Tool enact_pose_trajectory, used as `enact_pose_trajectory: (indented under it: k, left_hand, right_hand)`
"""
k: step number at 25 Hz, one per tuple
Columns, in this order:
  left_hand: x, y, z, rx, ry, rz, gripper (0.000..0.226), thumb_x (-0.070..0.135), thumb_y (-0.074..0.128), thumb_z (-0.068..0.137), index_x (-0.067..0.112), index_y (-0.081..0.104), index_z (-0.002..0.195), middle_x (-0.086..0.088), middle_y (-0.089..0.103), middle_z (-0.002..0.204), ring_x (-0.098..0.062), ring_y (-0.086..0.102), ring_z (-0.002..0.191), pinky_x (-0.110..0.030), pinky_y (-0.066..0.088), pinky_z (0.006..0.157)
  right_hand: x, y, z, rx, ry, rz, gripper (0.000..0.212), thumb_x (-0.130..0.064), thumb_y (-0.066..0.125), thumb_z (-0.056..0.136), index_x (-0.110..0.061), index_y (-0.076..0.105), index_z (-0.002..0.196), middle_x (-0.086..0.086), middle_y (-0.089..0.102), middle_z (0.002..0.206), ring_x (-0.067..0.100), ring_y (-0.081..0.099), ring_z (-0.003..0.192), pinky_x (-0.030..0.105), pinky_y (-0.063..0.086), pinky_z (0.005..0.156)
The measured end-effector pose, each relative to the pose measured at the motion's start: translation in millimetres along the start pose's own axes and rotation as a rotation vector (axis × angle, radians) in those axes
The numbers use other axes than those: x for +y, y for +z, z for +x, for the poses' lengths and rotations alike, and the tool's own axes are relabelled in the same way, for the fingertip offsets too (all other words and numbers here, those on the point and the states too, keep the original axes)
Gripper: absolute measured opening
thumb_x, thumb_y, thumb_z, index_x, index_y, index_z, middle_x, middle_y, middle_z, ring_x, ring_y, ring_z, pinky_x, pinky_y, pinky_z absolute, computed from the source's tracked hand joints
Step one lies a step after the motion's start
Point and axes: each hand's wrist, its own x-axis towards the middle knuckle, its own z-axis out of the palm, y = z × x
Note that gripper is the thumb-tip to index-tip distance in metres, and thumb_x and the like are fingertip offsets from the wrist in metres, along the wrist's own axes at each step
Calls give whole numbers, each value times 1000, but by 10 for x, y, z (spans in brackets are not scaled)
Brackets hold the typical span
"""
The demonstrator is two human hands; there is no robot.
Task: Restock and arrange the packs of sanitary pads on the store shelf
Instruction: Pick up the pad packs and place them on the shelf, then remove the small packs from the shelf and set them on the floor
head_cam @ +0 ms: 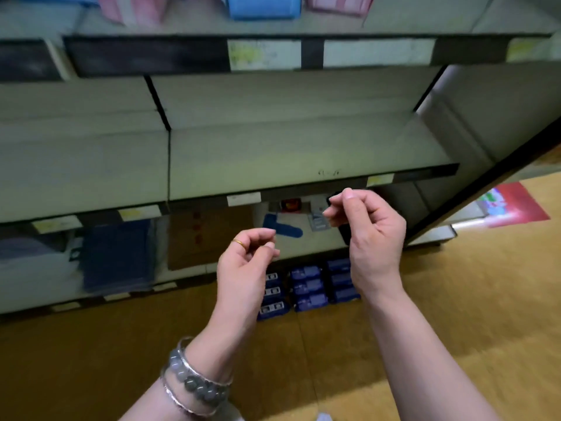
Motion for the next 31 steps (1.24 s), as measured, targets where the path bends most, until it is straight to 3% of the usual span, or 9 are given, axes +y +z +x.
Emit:
enact_pose_trajectory:
  k: [6, 10, 13, 20, 28, 31]
  left_hand:
    - [864, -303, -112, -12, 157, -96, 18, 1, 53, 89, 15, 63, 91, -2, 65, 89, -2, 62, 71, -9, 49, 66]
    - [1392, -549, -116, -61, 297, -157, 19, 2, 54, 88, 18, 64, 88, 1, 65, 86, -9, 61, 76, -15, 50, 71]
    - [1680, -655, -120, -86, 363, -198, 19, 0, 54, 87, 16, 64, 87, 1, 64, 83, -8, 60, 73, -13, 49, 68]
    - [2142, -561, 74, -95, 445, -214, 19, -4, 53, 87, 12, 63, 86, 1, 63, 80, -1, 59, 63, -10, 48, 63]
    - [2518, 19, 474, -19, 532, -134, 17, -2, 54, 87, 11, 64, 86, 2, 64, 78, -6, 59, 68, -14, 50, 67]
    - [2565, 298, 633, -10, 553, -65, 14, -1, 54, 88, 9, 64, 90, 1, 63, 78, -6, 58, 68, -12, 50, 66]
  right_hand:
    - [-887, 401, 123, -5, -93, 58, 22, -17, 52, 88, -18, 64, 70, -5, 63, 59, 9, 60, 61, 19, 48, 60]
    - [-1382, 646, 147, -39, -205, 78, 22, -15, 51, 89, -15, 64, 72, -4, 63, 60, 11, 59, 62, 21, 47, 61]
    - [-1623, 726, 167, -64, -280, 65, 22, -15, 51, 90, -12, 65, 74, -3, 63, 62, 10, 58, 63, 21, 48, 62]
    - [-1861, 726, 501, -92, -314, 78, 21, -17, 52, 87, -13, 65, 71, 0, 64, 62, 7, 58, 60, 17, 47, 60]
    - [-1810, 564, 1363, -175, -331, 165, 21, -18, 53, 85, -12, 65, 69, -2, 62, 60, 8, 56, 59, 18, 47, 60]
    - [-1685, 411, 1688, -171, -302, 174, 25, -8, 54, 92, -10, 64, 68, -2, 61, 59, 6, 55, 59, 17, 46, 59]
